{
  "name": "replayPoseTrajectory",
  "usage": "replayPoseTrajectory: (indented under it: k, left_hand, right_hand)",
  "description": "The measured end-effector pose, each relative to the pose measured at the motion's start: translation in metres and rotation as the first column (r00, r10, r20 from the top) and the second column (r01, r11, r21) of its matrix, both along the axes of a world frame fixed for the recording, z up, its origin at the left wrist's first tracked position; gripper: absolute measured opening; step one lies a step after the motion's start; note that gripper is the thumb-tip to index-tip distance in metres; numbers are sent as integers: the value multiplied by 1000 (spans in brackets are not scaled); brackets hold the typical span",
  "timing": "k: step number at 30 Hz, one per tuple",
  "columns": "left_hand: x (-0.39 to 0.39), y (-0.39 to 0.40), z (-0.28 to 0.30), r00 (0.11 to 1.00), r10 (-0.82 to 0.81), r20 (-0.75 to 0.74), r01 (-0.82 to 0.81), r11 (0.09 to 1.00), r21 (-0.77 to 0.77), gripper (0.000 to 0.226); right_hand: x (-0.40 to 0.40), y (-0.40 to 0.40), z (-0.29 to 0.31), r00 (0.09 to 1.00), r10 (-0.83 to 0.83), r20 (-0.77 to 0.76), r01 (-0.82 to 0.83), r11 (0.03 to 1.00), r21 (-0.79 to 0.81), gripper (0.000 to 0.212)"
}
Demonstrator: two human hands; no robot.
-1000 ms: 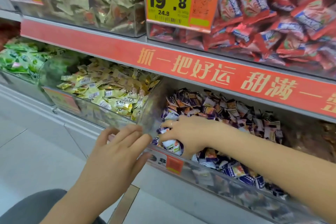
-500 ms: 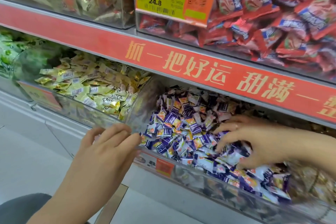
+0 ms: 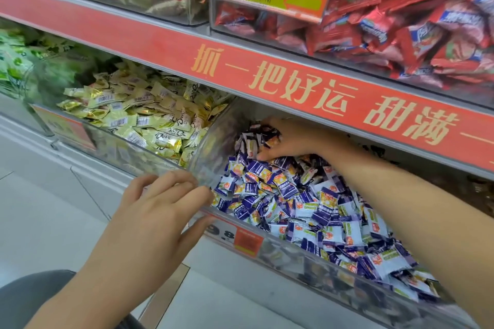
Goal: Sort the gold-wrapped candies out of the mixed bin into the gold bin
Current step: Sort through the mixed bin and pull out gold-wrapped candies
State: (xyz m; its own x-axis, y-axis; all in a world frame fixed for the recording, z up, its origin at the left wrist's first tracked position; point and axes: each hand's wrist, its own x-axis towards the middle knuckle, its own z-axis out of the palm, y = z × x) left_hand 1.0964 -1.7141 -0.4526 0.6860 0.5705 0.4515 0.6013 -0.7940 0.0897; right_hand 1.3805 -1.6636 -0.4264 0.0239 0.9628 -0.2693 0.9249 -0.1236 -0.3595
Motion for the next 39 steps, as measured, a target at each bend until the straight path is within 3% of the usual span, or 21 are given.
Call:
replayPoseTrajectory:
  k: [3, 7, 10, 12, 15, 20, 24, 27, 30, 33, 36, 39]
  left_hand:
    - [0, 2, -1, 1000, -8, 6, 8, 1000, 0, 19]
    - [3, 4, -1, 999, -22, 24, 22, 1000, -7, 16]
    - [3, 5, -1, 1000, -18, 20, 18, 1000, -5, 17]
    - [2, 4, 0, 1000, -9, 12, 9, 1000, -16, 18]
    - [2, 3, 0, 1000, -2, 20, 2, 1000, -17, 19]
    - [3, 3, 1, 1000, 3, 19, -2, 1000, -18, 20]
    - [4, 4, 0, 1000, 4, 22, -4, 1000, -3, 20]
    - [4, 4, 0, 1000, -3, 27, 4, 1000, -9, 20]
    - [3, 4, -1, 999, -14, 39, 15, 1000, -16, 19]
    - [2, 7, -1, 999, -33, 36, 33, 999, -14, 19]
    - [3, 5, 2, 999, -41, -9, 40, 999, -22, 24]
    - [9, -3, 7, 992, -122, -24, 121, 992, -42, 22]
  right_hand:
    - [8, -12, -2, 999, -28, 18, 27, 997, 70, 70]
    - [1, -53, 3, 985, 104, 139, -146, 928, 343, 39]
    - [-1, -69, -3, 910, 370, 188, -399, 905, 148, 25]
    - [17, -70, -8, 945, 270, 183, -288, 954, 81, 17]
    - [44, -68, -4, 981, 97, 169, -131, 971, 202, 12]
    - [31, -72, 3, 985, 142, 94, -160, 959, 233, 6]
    - [3, -69, -4, 955, 234, 181, -233, 972, -26, 33]
    - [-4, -64, -8, 951, 220, 217, -195, 972, -129, 33]
    - [0, -67, -9, 986, 116, 118, -96, 982, -165, 28]
    - [6, -77, -3, 995, -74, -62, 71, 996, -47, 24]
    - [6, -91, 8, 924, -244, -293, 279, 957, 84, 17]
    - [-2, -114, 21, 824, -317, -469, 407, 908, 102, 11]
